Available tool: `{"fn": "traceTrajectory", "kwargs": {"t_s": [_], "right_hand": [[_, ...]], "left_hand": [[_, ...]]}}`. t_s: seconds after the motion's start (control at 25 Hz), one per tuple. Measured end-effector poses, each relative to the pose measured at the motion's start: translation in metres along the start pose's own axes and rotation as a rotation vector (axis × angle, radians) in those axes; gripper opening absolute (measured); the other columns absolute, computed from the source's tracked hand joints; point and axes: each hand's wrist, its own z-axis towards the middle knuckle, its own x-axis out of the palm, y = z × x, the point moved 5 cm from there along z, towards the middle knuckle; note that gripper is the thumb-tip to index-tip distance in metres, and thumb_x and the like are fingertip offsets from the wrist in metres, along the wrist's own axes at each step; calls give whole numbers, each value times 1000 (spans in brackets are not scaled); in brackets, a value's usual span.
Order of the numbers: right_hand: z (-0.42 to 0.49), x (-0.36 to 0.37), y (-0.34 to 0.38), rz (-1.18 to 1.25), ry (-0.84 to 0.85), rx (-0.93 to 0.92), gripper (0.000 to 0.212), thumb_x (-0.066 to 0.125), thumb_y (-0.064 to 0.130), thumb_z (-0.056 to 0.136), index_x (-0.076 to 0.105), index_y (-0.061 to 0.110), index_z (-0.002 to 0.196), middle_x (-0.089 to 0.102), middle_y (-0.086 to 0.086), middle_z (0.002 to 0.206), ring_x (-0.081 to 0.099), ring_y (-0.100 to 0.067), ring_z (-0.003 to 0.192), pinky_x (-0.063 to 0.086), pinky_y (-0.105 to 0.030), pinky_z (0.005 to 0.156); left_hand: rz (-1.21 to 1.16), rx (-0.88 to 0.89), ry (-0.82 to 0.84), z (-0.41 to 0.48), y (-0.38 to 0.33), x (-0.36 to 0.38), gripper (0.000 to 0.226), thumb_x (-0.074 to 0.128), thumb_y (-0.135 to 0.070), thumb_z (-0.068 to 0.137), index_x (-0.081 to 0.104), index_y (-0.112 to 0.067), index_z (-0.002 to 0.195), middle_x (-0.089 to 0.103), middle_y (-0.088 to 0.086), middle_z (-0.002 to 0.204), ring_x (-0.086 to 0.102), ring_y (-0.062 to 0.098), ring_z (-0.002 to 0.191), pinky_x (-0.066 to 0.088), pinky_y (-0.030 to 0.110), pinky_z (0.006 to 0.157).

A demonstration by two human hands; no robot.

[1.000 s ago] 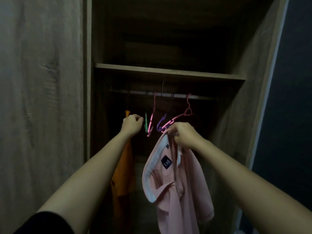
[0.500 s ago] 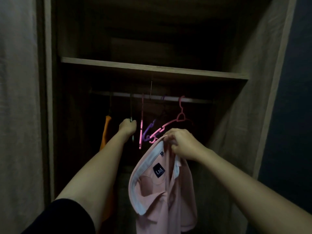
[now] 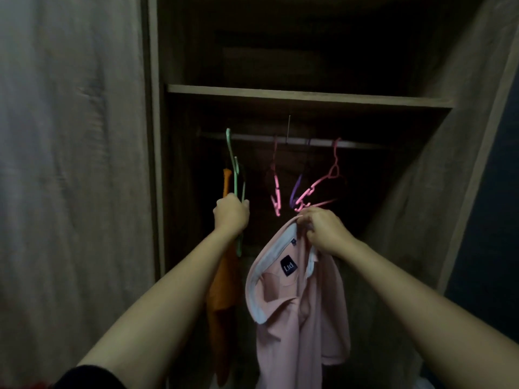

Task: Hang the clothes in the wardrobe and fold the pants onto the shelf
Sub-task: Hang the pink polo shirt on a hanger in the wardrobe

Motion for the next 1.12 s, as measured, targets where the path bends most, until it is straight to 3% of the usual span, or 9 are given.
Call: {"fn": "traceTrajectory", "kwargs": {"t_s": [0.08, 0.2, 0.36, 0.52, 0.64, 0.76, 0.92, 1.0, 1.12], "right_hand": [[-9, 10, 7, -38, 40, 37, 38, 53, -4, 74, 69, 9, 105, 58, -5, 124, 54, -27, 114, 45, -33, 97], [-25, 23, 15, -80, 117, 110, 40, 54, -2, 77, 65, 14, 112, 49, 0, 133, 50, -27, 114, 45, -37, 96], [-42, 23, 32, -79, 211, 184, 50, 55, 0, 80, 53, 16, 127, 36, 3, 141, 43, -27, 119, 43, -39, 100], [-49, 14, 40, -66, 208, 219, 59, 55, -1, 78, 47, 18, 133, 32, 4, 145, 40, -28, 122, 44, -40, 98], [-50, 7, 48, -90, 226, 182, 64, 53, -3, 77, 43, 19, 137, 29, 7, 147, 41, -28, 121, 43, -39, 99], [-46, 3, 67, -123, 254, 91, 65, 56, -1, 76, 44, 20, 136, 30, 9, 147, 42, -28, 119, 41, -36, 100], [-41, 10, 116, -34, 256, -113, 65, 55, -2, 70, 50, 19, 132, 37, 6, 144, 45, -26, 122, 42, -38, 101], [-41, 5, 134, -22, 265, -196, 54, 59, 7, 73, 56, 20, 125, 46, 5, 135, 48, -23, 117, 44, -41, 97], [-49, -10, 142, -211, 192, -312, 31, 52, 48, 87, 61, 24, 106, 63, 3, 104, 54, -20, 98, 41, -36, 79]], "left_hand": [[5, 86, -13, -34, 18, -30, 39, 46, -36, 96, 62, -1, 101, 65, 16, 96, 63, 34, 91, 51, 38, 77], [-23, 169, 5, -80, 50, -70, 39, 39, -36, 99, 56, -10, 76, 55, 0, 67, 55, 17, 62, 39, 24, 52], [-174, 254, 74, -119, 104, -124, 36, 46, -34, 97, 54, -14, 68, 58, 1, 59, 58, 8, 48, 44, 17, 46], [-247, 305, 181, -137, 148, -177, 27, 54, -26, 94, 62, -15, 71, 69, 8, 61, 64, 11, 47, 52, 26, 44], [-191, 328, 360, -148, 164, -189, 26, 56, -21, 92, 63, -11, 69, 71, 6, 65, 63, 8, 45, 50, 20, 44], [-111, 393, 476, -149, 165, -180, 24, 56, -25, 92, 66, -11, 74, 70, 9, 65, 66, 12, 52, 53, 24, 48], [-104, 529, 485, -152, 148, -141, 28, 54, -29, 93, 62, -18, 69, 65, 9, 63, 64, 19, 56, 49, 29, 53], [-131, 584, 458, -155, 137, -123, 30, 53, -31, 94, 58, -24, 66, 62, 3, 59, 61, 16, 54, 45, 24, 51], [-255, 621, 390, -154, 127, -122, 26, 50, -35, 92, 57, -27, 68, 61, -6, 57, 63, 5, 54, 45, 14, 51]]}}
